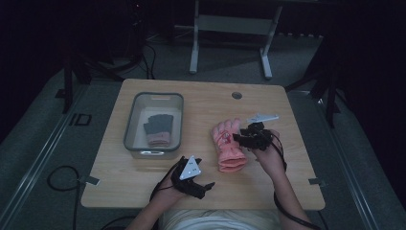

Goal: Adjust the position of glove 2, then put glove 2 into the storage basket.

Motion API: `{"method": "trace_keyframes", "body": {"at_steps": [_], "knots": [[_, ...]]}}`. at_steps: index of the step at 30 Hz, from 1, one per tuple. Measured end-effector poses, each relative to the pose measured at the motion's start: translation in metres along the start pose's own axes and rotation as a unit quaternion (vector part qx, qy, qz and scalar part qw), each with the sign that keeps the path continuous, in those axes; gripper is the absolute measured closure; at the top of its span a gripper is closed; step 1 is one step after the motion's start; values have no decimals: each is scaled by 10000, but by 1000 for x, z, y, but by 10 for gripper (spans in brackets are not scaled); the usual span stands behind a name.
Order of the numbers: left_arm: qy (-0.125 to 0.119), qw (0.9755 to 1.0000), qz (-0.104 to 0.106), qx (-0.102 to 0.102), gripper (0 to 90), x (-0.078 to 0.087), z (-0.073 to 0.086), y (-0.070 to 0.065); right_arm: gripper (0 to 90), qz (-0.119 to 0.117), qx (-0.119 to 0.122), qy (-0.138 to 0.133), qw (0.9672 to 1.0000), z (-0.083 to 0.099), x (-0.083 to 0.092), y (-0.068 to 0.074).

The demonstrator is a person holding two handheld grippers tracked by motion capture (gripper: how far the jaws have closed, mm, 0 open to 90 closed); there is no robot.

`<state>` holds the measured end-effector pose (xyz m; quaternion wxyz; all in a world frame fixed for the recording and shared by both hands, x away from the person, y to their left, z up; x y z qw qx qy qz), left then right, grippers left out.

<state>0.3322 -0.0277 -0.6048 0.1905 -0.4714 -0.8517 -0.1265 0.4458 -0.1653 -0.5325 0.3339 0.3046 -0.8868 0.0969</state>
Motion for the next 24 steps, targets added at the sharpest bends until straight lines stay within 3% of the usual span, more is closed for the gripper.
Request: {"method": "trace_keyframes", "body": {"at_steps": [5,9,14,19,20,21,24], "knots": [[98,9999,-88,82,63,1,-2,-1,557,55,42,-32,10000,3,5,-6],[215,9993,-303,70,53,2,-6,1,571,103,23,-78,9999,5,9,-11],[13,9990,-116,425,48,7,-20,1,563,141,69,-132,9998,5,12,-15],[-121,9986,-173,493,51,11,-41,10,594,283,272,-151,9991,5,14,-23],[-151,9984,-226,504,54,9,-52,15,630,282,294,-229,9989,0,16,-25],[-151,9984,-226,504,56,9,-52,15,643,306,293,-266,9987,-2,17,-26],[52,9972,-577,464,62,-3,-68,31,700,369,340,-340,9982,-11,16,-27]]}}
Point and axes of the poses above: each handheld gripper's, and its own axes: x roughly backward along the jaws, z roughly out of its underside, y roughly to its left, the point moved 10 cm from there along -x, roughly forward along the jaws, and after that the axes turned 2 degrees about -y, right-handed, at the moved point
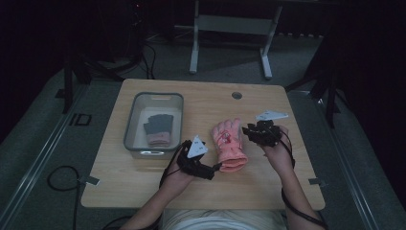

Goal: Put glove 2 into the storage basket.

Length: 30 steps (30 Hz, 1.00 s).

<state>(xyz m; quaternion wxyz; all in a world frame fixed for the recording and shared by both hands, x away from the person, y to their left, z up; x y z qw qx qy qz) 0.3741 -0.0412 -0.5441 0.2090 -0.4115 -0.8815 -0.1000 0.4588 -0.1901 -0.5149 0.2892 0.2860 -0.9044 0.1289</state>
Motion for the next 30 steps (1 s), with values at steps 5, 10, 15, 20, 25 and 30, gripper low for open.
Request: {"method": "trace_keyframes", "body": {"at_steps": [5,10,15,20,25,30], "knots": [[304,9967,-726,218,146,-20,-18,26,761,-12,-9,-41,10000,-7,-8,2],[440,9948,-833,392,146,-36,-28,39,775,-169,-68,-43,9998,-7,-21,10],[672,9913,-905,680,176,-56,-31,52,690,-246,42,18,9997,-3,-31,21],[905,9880,-581,1108,181,-66,-18,53,566,2,-108,245,9996,7,-38,12],[1294,9759,-326,1725,181,-83,12,57,451,-189,-354,476,9981,19,-44,10],[1499,9670,-94,2059,182,-93,26,57,360,-266,-432,947,9942,35,-58,8]]}}
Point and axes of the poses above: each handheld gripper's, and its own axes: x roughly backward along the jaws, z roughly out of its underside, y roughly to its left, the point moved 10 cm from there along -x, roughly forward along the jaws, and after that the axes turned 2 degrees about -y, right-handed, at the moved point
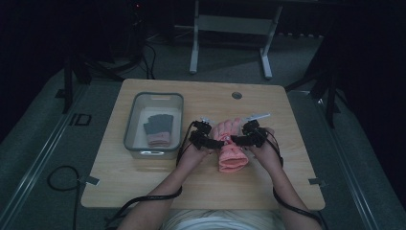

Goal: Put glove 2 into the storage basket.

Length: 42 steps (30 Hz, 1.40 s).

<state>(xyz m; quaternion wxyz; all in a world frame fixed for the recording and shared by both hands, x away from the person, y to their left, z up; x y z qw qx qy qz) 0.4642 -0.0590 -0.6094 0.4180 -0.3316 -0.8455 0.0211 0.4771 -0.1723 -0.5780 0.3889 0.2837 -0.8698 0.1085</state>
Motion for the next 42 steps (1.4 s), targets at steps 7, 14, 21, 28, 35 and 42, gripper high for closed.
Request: {"method": "trace_keyframes", "body": {"at_steps": [7,14,21,28,35,42], "knots": [[199,9970,692,295,391,-15,5,-2,325,-971,-1068,441,9885,17,-25,-3],[89,9973,713,144,708,-11,2,-13,538,-962,-986,330,9899,12,-21,6],[16,9964,848,94,755,-2,-5,-16,583,-1037,-1037,221,9889,7,-14,8],[-14,9972,744,-105,760,15,-17,-19,595,-1068,-1018,16,9890,-5,-1,12],[-235,9986,439,-200,763,41,-35,-23,597,-1189,-1009,-306,9873,-27,16,19],[-350,9984,358,-270,763,61,-50,-22,597,-1218,-904,-512,9871,-48,28,24]]}}
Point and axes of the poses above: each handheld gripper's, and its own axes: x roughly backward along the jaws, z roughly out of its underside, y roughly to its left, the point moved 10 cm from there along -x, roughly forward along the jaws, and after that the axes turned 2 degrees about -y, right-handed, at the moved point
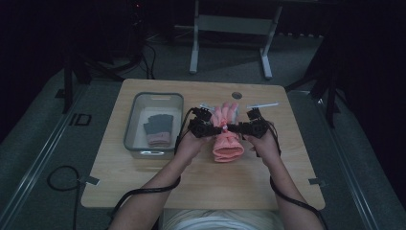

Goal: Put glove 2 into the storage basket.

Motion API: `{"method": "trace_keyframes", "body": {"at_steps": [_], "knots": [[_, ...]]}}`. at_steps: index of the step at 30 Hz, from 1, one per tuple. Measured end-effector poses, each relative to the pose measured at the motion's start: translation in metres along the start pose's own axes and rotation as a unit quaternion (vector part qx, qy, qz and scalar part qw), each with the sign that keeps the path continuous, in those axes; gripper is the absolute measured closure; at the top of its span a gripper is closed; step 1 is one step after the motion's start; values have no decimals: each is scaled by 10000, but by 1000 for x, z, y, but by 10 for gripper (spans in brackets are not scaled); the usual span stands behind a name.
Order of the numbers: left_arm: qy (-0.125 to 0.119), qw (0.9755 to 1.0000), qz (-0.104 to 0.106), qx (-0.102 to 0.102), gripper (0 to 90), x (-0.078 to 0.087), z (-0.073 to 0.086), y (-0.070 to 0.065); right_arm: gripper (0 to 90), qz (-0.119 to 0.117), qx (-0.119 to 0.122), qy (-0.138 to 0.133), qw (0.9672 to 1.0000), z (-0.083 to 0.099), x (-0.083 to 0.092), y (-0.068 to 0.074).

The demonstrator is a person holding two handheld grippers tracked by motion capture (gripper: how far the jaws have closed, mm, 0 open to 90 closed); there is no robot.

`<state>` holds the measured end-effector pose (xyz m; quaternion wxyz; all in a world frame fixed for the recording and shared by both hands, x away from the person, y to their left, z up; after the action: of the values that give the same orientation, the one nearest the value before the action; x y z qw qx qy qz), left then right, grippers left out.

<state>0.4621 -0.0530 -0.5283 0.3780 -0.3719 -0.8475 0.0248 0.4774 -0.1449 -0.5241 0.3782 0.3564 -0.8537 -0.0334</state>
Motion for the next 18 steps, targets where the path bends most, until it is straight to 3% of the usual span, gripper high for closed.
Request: {"method": "trace_keyframes", "body": {"at_steps": [8,18], "knots": [[-176,9997,-140,-111,763,24,-21,4,597,-98,164,-171,9997,-28,7,15],[-297,9989,-297,-205,762,51,-35,14,597,-234,313,-318,9987,-54,6,34]]}}
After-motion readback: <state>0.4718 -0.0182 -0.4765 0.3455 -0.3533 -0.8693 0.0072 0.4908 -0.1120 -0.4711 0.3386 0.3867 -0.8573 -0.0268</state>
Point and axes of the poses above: each handheld gripper's, and its own axes: x roughly backward along the jaws, z roughly out of its underside, y roughly to its left, the point moved 10 cm from there along -x, roughly forward along the jaws, and after that the axes turned 2 degrees about -y, right-handed, at the moved point
